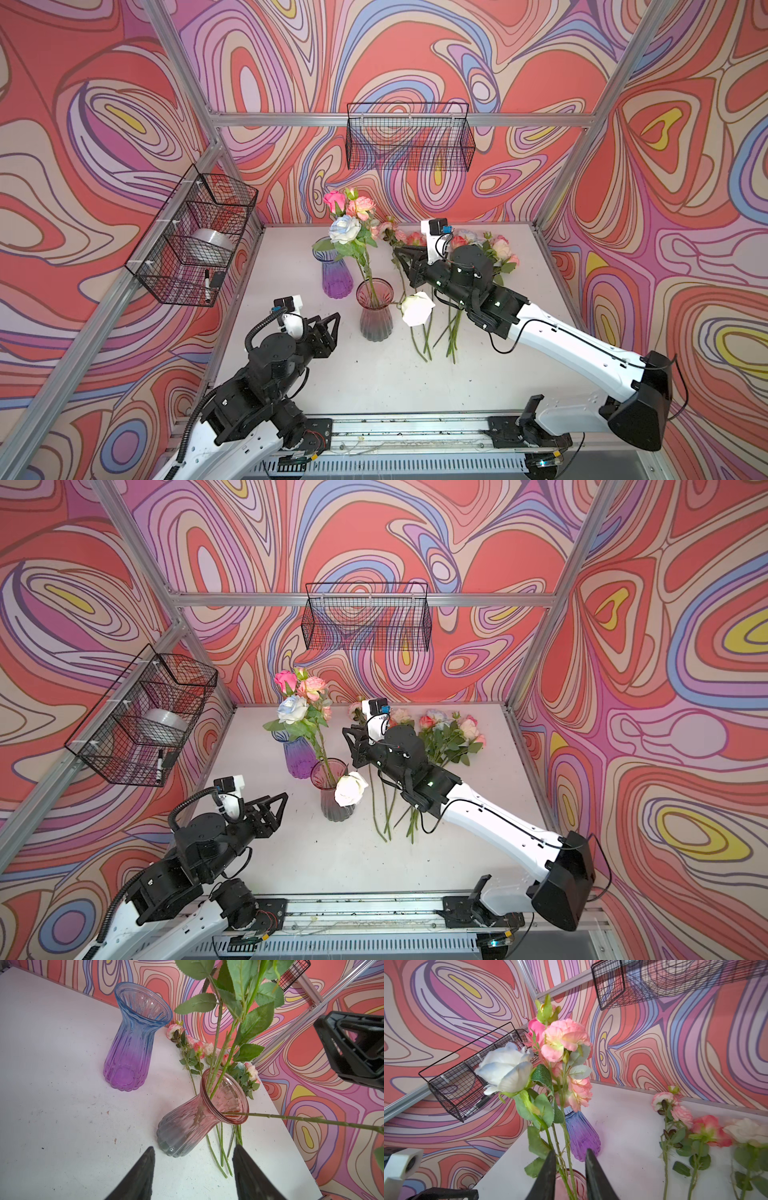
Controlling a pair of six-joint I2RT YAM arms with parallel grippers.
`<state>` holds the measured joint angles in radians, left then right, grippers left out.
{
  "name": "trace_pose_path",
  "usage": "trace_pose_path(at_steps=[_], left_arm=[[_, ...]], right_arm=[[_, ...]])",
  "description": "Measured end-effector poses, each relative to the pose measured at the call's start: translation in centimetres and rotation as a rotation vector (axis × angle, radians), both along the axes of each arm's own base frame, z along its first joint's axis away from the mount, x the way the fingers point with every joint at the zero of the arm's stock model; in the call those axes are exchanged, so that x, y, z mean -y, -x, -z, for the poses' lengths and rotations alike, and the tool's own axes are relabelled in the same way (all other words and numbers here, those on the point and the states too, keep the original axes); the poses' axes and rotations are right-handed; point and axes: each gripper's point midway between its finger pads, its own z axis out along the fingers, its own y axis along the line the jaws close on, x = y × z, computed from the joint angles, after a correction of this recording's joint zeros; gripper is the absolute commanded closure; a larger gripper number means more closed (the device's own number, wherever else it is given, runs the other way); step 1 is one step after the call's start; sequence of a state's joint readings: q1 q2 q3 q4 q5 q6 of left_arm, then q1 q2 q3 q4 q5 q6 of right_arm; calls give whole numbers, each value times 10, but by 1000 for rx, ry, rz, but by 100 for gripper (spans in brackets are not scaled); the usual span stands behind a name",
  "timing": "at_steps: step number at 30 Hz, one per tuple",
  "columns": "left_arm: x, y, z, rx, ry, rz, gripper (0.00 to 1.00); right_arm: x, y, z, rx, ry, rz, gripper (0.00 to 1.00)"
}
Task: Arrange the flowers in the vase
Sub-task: 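Open the right gripper and move it back over the remaining roses, then close the right gripper on a cream rose stem and lift it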
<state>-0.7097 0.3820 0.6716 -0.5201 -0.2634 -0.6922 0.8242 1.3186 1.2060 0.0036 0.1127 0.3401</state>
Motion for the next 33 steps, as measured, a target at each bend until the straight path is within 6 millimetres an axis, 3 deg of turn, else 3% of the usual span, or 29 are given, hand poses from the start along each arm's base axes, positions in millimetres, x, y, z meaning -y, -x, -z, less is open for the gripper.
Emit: trace_pose_path(at_steps=[5,8,12,15,19,27,29,33], left_arm=[[0,1,3,-1,11,-1,40],[-1,2,14,-13,19,-3,40],[-1,5,26,-33,31,-3,40],[-2,6,31,-42,40,-6,40],[1,6,41,-69,50,0,40],[12,7,86,-187,38,24,41],[14,7,90,-202,44,28,41],[17,7,93,-210,60,40,41]], right_arm=[[45,-10,7,-53,49,142,75],[95,-30,15,-117,52,270,75],[166,-49,44,-235,52,444,77],[194,-54,80,-350,68,495,77],[199,-67,129,-506,94,487,78],[166,-83,257,-838,176,366,67],[162,-86,279,-892,191,352,65],[151,-107,296,-923,192,329,64]])
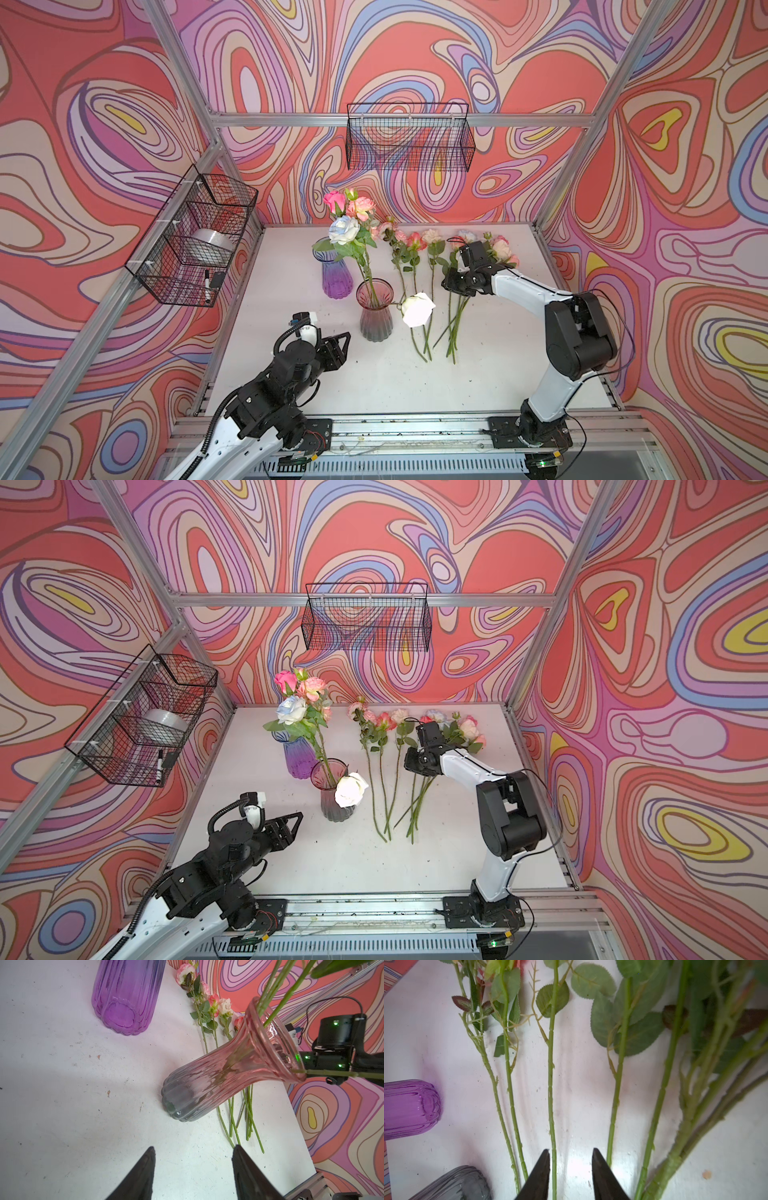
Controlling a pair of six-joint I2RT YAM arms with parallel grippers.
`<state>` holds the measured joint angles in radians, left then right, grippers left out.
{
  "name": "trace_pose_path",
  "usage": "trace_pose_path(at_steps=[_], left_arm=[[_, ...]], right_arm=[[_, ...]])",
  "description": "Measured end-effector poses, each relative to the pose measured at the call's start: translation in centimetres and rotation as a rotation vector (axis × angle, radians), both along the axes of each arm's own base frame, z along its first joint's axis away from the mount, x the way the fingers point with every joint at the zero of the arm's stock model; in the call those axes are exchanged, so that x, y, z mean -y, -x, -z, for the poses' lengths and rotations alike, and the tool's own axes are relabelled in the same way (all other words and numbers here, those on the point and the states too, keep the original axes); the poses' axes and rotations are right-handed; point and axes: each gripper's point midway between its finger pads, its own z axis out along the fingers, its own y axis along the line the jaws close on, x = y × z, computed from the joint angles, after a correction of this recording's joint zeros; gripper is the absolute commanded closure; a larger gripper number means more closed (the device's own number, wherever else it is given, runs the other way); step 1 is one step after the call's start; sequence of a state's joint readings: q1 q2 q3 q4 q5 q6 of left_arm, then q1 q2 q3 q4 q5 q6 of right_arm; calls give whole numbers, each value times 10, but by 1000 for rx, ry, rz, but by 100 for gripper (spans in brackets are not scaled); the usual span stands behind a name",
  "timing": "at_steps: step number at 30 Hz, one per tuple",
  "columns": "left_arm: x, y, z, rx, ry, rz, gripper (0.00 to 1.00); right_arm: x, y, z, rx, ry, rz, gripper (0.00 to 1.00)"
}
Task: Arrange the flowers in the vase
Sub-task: 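Close the right gripper on a cream rose stem and lift it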
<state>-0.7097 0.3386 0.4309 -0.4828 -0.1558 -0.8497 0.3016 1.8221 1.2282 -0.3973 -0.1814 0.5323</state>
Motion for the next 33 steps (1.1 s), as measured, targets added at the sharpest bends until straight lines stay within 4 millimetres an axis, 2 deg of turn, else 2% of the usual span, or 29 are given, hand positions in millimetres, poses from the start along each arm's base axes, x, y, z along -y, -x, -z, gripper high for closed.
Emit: trace_pose_path(at_steps=[3,8,15,17,21,26,30,33], left_arm=[[2,-1,2,2,4,3,40],[7,-7,7,6,9,1,40],[23,-18,41,-72,-5,15,41],[27,-20,43,-82,2,20,41],[31,-23,41,-74,21,24,41],[29,-22,34,-60,28,19,41],[21,-19,24,-36,42,-2,41],[16,-16,22,-33,52,-21,41]], right_arm=[[-7,-13,14,-16,-5,-11,63],[-10,-17,32,-49,-1,-25,60],[-12,-23,26,-29,2,-26,53],[-13,-24,24,-24,4,-28,51],[-14,-29,16,-9,14,-33,46],[-16,-31,10,4,23,-42,45],[-17,-32,13,-5,29,-52,50],[-19,-35,22,-21,32,-65,56]])
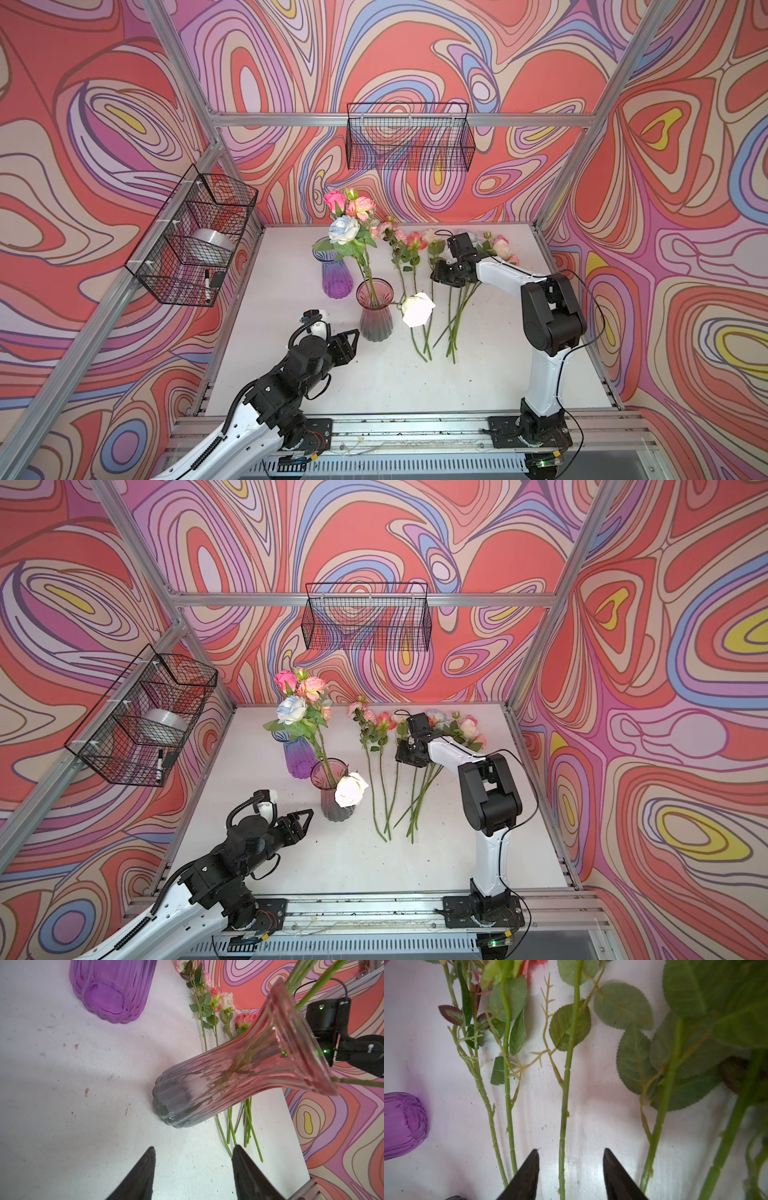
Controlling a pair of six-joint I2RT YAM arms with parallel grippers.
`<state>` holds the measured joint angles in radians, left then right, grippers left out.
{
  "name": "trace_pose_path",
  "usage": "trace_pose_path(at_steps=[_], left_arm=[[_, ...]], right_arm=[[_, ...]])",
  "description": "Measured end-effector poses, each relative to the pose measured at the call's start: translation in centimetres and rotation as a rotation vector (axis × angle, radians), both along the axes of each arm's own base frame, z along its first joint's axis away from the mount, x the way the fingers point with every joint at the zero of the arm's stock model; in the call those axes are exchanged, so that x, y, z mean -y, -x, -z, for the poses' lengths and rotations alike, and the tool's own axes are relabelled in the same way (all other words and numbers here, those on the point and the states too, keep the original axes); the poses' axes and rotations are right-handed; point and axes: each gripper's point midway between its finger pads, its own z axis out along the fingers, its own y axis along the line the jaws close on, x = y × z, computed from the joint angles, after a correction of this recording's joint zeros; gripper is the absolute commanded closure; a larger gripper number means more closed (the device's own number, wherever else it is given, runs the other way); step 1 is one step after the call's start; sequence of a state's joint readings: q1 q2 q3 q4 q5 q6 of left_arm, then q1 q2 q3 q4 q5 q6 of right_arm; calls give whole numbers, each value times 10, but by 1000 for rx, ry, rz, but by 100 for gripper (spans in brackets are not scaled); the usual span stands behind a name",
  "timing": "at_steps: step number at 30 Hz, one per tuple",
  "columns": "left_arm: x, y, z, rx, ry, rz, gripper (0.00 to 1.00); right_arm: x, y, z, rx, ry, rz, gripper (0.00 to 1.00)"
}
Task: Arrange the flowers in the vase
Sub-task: 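Close the right gripper on a cream rose stem and lift it, then raise the cream rose high above the table with the right gripper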
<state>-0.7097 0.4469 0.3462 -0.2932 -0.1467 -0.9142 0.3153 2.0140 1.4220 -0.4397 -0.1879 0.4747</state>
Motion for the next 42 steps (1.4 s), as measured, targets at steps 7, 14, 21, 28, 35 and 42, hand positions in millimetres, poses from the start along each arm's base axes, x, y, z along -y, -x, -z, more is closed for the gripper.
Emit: trace_pose_path(at_steps=[7,14,21,28,35,42], left_arm=[[-9,5,-2,-19,-11,-24,41],[-13,10,-22,-16,-9,-24,41],[-23,15,-56,32,-9,-39,40],[-30,14,-72,80,-28,-52,40],[-28,10,-77,111,-38,-51,40],[-21,13,-91,142,-24,2,41]], right_arm=[[-6,1,26,-52,-8,-24,73],[-13,0,28,-45,-22,-41,100],[-4,7,-10,53,41,-30,100],[8,21,-119,306,51,-11,100],[3,80,-156,387,31,-60,100],[-15,137,-181,441,-11,-155,100]])
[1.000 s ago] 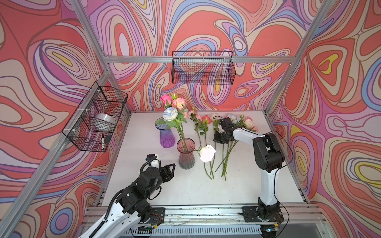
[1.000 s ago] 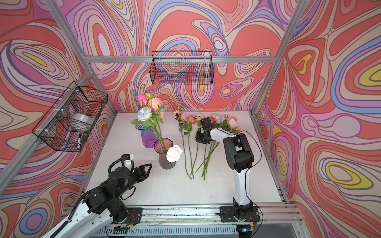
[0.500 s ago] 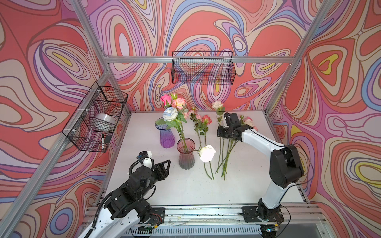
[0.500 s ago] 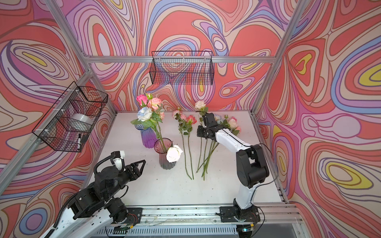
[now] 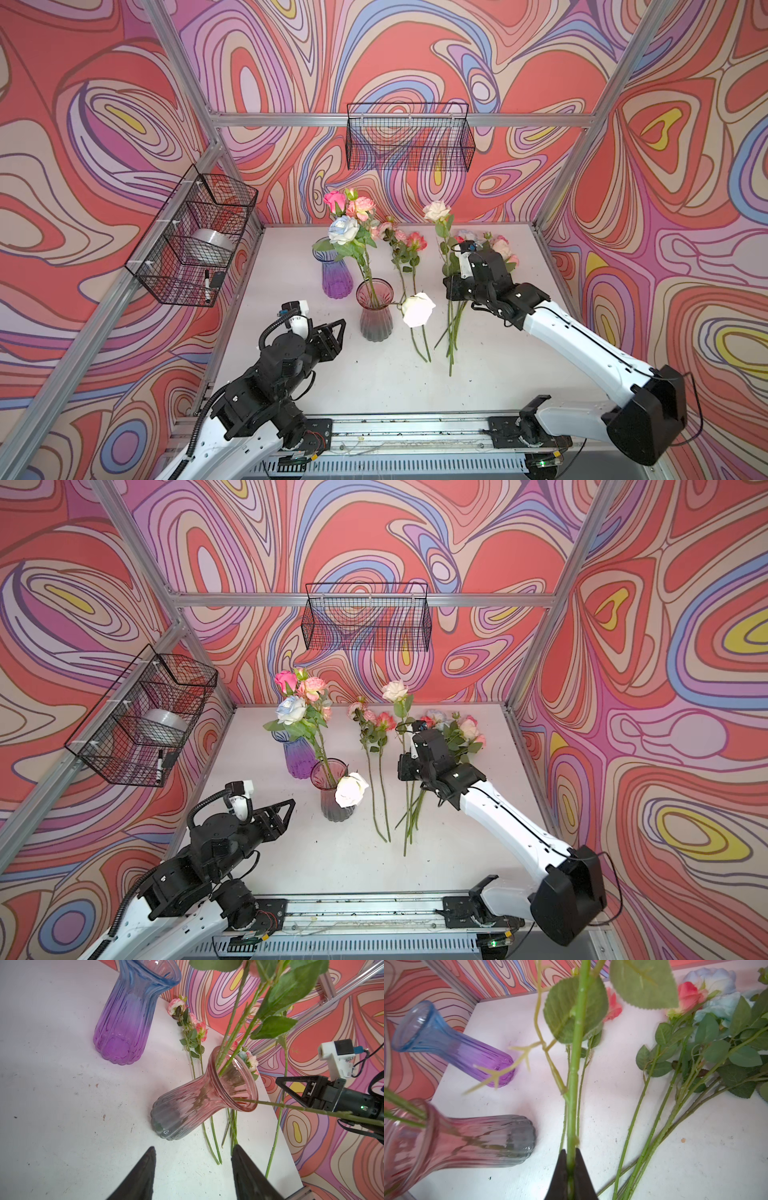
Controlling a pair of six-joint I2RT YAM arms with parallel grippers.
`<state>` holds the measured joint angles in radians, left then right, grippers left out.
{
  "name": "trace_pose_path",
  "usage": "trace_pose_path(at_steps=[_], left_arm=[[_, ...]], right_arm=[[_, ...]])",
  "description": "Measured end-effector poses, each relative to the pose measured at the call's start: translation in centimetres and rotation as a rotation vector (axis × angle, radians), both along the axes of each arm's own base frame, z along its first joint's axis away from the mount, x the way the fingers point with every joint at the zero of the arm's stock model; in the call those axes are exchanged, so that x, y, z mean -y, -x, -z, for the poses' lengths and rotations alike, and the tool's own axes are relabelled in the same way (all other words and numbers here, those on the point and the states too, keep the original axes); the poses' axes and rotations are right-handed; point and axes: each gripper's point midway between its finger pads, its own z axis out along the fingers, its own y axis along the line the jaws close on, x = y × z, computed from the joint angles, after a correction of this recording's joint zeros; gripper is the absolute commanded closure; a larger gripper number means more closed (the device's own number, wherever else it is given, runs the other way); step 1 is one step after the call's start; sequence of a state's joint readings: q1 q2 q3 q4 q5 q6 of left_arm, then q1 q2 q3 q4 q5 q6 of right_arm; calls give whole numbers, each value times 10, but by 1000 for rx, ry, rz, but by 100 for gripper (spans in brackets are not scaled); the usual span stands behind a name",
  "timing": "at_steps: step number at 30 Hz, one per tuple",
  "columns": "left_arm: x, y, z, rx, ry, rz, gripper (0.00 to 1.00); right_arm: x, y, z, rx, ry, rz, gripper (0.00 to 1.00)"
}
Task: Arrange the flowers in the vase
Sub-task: 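Raise the cream rose high above the table with the right gripper, then lower the cream rose into the pink-grey vase with the right gripper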
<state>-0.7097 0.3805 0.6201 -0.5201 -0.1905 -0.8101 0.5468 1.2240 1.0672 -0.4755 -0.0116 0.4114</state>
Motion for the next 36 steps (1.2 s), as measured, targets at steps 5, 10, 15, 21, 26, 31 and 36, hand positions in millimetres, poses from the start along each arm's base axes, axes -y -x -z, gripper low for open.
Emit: trace_pose_path(at_steps=[5,10,15,21,26,31,36], left_arm=[[-6,13,-48,133,40,44,40],[-12,21,-75,227,53,53,40],[-10,18,-73,222,42,56,40],[-10,13,-62,202,22,38,40],[-13,12,-52,190,26,16,40],[-21,17,-53,207,56,-5,40],[-25,19,-50,203,61,-22,40]], right_arm=[[-5,26,-66,156,-110,-53,100],[-11,41,-128,326,-231,-101,100],[-17,28,-178,476,-292,-90,100],[-36,-14,-232,629,-340,-42,100],[-58,-47,-235,656,-355,-30,100],[-79,-71,-225,641,-349,-40,100],[-92,-73,-222,631,-350,-64,100]])
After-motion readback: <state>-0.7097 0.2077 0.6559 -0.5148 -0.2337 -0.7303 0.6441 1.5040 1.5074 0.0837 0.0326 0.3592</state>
